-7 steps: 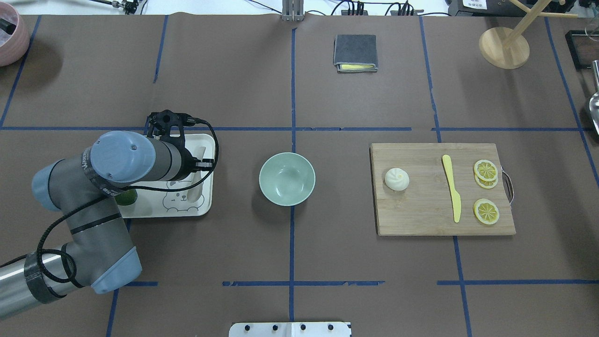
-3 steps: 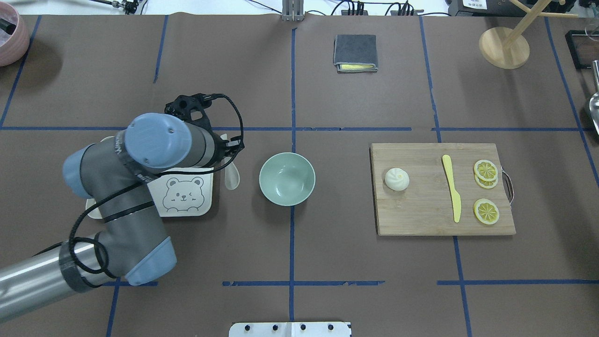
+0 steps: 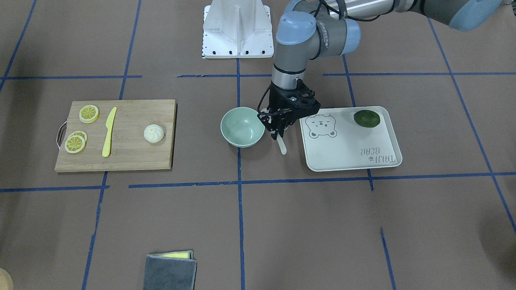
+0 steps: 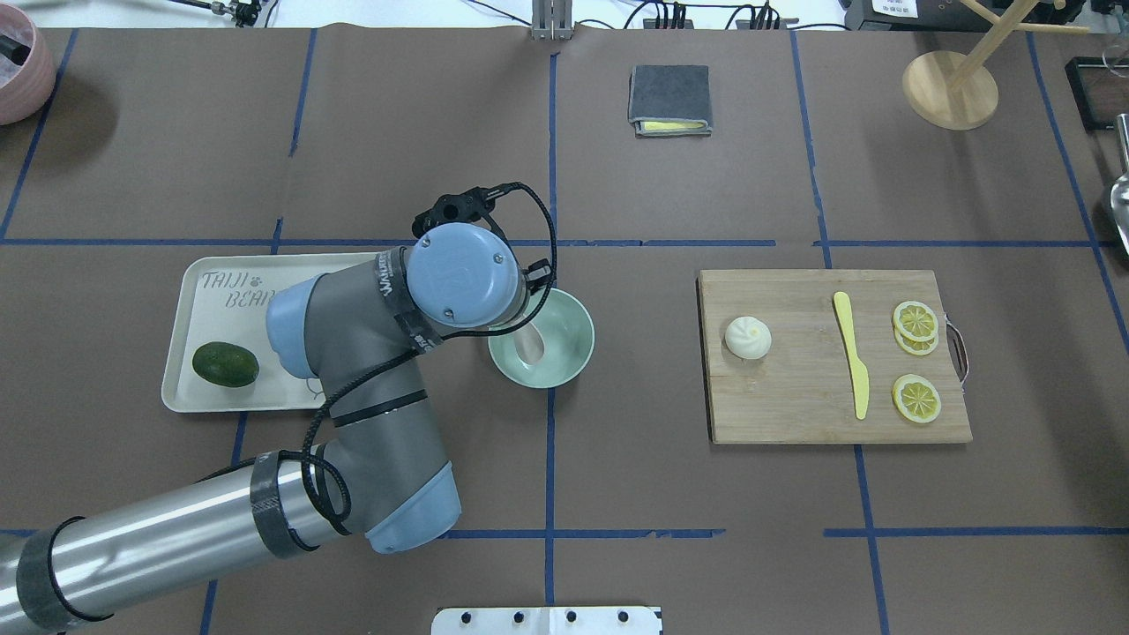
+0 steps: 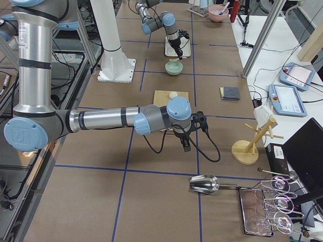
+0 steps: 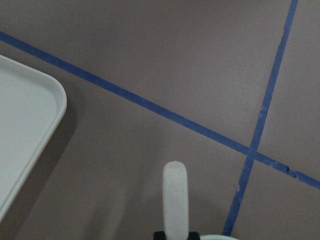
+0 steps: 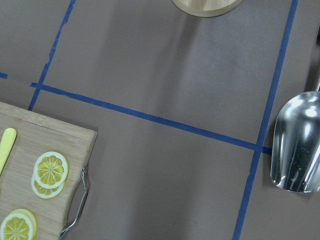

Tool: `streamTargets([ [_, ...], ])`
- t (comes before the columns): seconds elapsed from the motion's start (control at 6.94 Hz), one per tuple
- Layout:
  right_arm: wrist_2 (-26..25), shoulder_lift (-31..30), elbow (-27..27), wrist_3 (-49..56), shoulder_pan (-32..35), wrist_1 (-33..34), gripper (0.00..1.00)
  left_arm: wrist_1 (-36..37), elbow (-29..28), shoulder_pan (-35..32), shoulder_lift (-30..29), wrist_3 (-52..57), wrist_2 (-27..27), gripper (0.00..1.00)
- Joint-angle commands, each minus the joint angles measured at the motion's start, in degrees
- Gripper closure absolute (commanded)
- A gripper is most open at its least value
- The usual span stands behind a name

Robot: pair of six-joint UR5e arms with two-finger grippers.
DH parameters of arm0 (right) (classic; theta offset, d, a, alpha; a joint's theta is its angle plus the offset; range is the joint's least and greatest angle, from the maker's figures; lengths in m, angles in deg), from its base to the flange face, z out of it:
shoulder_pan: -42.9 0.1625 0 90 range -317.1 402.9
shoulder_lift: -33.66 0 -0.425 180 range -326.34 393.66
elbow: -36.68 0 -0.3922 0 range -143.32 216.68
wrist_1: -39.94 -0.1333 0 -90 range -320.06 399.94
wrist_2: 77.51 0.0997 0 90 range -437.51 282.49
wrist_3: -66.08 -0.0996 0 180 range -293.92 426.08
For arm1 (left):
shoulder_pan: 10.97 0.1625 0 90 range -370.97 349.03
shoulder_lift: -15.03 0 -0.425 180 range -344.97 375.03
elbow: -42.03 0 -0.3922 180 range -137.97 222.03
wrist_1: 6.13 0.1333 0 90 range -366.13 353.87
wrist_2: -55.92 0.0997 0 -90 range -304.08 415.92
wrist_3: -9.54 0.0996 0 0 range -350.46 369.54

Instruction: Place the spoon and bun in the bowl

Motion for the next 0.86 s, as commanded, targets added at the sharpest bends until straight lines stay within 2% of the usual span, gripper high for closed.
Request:
streamTargets([
  [0.0,0.0,0.0,0.1,0.1,0.0,0.0,0.0,0.1,-1.2,1.5,-0.8,0.1,0.6,0.7],
  [0.14,0.0,0.1,0.0,0.0,-0.1,0.0,0.0,0.1,-0.8,1.5,-0.8,3.4,0.5,0.49],
  [0.29,0.0,0.1,-0.4,0.1,-0.1,-0.1,0.0,0.1,-0.5,1.5,-0.2,5.6,0.5,0.0],
  [0.43,0.0,0.1,-2.2,0.1,-0.1,-0.5,0.0,0.1,1.5,1.4,0.9,10.6,0.5,0.0],
  [0.72,-0.4,1.2,-5.1,-3.4,-3.8,-1.9,0.0,0.2,13.0,-1.5,9.0,30.6,-0.3,0.0],
])
